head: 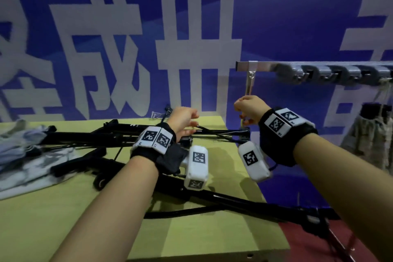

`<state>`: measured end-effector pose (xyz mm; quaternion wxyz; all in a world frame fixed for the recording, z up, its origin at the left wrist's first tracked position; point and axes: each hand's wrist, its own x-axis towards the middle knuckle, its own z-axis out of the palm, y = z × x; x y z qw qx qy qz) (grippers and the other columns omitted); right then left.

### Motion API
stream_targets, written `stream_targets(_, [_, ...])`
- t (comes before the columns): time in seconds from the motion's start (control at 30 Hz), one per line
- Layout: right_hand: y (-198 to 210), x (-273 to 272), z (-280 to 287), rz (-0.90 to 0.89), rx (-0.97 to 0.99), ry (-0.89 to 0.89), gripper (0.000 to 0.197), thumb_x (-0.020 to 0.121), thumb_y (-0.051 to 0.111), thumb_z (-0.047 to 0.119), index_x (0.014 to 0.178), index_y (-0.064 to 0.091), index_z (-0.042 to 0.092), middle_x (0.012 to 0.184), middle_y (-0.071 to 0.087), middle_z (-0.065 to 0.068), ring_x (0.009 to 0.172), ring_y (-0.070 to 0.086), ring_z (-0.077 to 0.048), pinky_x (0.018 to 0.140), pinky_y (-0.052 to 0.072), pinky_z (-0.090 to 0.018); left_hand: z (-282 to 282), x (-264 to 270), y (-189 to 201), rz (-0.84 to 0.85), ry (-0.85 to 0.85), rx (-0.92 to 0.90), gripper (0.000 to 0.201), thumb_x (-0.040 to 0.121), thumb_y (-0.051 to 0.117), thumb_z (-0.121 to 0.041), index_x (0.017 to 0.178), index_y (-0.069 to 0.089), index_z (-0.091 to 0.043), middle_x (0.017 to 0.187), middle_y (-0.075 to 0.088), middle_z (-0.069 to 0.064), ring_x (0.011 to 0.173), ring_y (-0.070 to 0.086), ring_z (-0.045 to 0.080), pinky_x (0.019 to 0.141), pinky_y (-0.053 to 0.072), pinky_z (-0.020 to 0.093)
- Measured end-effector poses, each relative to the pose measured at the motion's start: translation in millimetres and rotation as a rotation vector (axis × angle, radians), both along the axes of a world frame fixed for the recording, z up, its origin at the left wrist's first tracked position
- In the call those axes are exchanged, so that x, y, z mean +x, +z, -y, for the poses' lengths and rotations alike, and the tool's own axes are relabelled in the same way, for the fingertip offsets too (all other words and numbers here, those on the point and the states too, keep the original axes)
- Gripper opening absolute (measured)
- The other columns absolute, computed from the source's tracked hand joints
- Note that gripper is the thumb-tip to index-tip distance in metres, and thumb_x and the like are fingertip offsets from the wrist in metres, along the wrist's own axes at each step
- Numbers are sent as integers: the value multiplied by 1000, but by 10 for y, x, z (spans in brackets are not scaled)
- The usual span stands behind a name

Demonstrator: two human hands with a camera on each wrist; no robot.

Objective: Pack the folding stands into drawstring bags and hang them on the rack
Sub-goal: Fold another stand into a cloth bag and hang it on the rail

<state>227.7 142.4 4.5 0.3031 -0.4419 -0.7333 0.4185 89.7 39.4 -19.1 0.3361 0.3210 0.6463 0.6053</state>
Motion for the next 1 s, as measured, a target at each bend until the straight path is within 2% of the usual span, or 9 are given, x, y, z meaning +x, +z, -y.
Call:
stream_targets(0.07, [-87, -158, 101, 6, -77, 21, 2, 90, 48, 7, 91, 50, 8, 76, 47, -6, 64, 50, -18, 52, 39, -26, 60, -119, -185, 68, 44, -35, 15, 97, 42, -13, 84, 50, -15, 79, 50, -2, 65, 47, 11, 61, 41, 25])
stream_targets(0.23, [-409, -509, 188, -70, -271, 72, 17, 87, 52, 11, 102, 42, 12, 105, 45, -10, 93, 47, -24, 77, 44, -34, 115, -401, -397, 240, 162, -15, 16, 93, 41, -6, 82, 48, -15, 75, 47, -1, 61, 45, 11, 57, 40, 27])
stream_targets(0.3, [-531, -633, 201, -65, -348, 56, 5, 88, 50, 12, 91, 47, 10, 94, 48, -7, 84, 50, -22, 74, 44, -33, 99, -461, -419, 263, 176, -1, 17, 93, 40, -6, 81, 47, -15, 75, 47, -1, 60, 44, 11, 58, 40, 27])
stream_targets(0.4, [-700, -767, 191, -106, -475, 35, 13, 86, 46, 12, 74, 44, 14, 74, 42, -3, 63, 45, -18, 60, 42, -29, 84, -527, -447, 288, 168, 11, 14, 94, 41, -9, 83, 48, -15, 75, 46, -1, 62, 45, 12, 58, 41, 28])
stream_targets(0.57, [-890, -922, 27, -217, -594, 53, 15, 91, 45, 8, 77, 44, 12, 80, 47, -5, 62, 46, -18, 53, 42, -29, 93, -785, -602, 274, 262, -28, 8, 93, 43, -11, 88, 50, -12, 79, 45, 0, 65, 44, 12, 59, 40, 28])
stream_targets(0.67, [-904, -991, 7, -196, -612, 78, 11, 92, 44, 7, 81, 45, 9, 82, 47, -9, 61, 46, -18, 55, 42, -29, 95, -939, -705, 279, 353, -42, 29, 92, 46, -13, 120, 49, -8, 94, 44, 3, 79, 45, 15, 65, 41, 31])
stream_targets(0.77, [-920, -1068, 48, -134, -608, 147, 8, 92, 46, 7, 99, 48, 5, 88, 51, -13, 59, 50, -18, 53, 42, -27, 79, -1027, -735, 365, 399, 18, 47, 92, 48, -14, 137, 36, -10, 131, 40, 13, 118, 44, 28, 85, 44, 37])
stream_targets(0.9, [-952, -1151, 72, -113, -490, 246, 48, 92, 47, 3, 136, 41, 19, 110, 47, -14, 62, 54, -18, 56, 48, -24, 103, -1041, -732, 439, 405, 94, 47, 94, 47, -12, 139, 33, -10, 145, 29, 20, 124, 44, 31, 97, 42, 40])
stream_targets(1.0, [-946, -1164, 118, -65, -397, 302, 51, 92, 46, 1, 139, 39, 19, 125, 48, -17, 66, 53, -15, 49, 48, -19, 132, -1029, -719, 485, 383, 142, 43, 95, 43, -11, 138, 36, -12, 147, 28, 20, 129, 42, 32, 101, 41, 39])
